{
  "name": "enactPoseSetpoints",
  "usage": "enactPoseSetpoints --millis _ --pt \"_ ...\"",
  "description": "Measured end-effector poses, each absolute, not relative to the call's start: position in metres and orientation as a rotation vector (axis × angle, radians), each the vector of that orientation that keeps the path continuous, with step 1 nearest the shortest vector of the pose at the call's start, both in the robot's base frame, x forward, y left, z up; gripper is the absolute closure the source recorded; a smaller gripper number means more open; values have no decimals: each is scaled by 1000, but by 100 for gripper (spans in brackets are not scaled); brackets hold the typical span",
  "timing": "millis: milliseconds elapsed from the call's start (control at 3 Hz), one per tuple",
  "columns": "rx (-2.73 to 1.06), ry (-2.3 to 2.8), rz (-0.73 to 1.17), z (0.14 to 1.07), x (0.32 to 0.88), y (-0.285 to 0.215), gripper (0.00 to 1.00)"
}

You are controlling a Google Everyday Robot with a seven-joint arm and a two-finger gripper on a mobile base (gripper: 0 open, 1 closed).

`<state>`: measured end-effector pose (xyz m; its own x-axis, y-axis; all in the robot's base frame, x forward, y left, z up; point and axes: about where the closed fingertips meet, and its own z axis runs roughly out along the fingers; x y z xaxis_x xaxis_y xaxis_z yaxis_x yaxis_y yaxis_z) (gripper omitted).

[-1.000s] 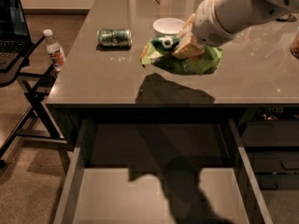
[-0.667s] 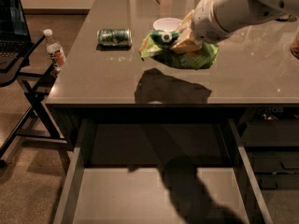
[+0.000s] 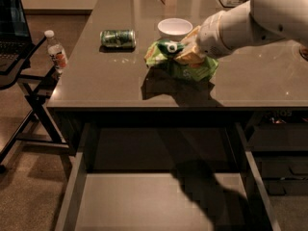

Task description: Pick green rice chip bag from top drawer and place on counter

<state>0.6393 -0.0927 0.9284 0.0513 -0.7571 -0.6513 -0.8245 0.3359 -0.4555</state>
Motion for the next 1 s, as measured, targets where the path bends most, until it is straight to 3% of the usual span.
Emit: enactPoseSetpoints --millis 333,1000 --pt "-1450 1716 106 908 648 -87 100" --pt "-1488 1753 78 890 649 -81 58"
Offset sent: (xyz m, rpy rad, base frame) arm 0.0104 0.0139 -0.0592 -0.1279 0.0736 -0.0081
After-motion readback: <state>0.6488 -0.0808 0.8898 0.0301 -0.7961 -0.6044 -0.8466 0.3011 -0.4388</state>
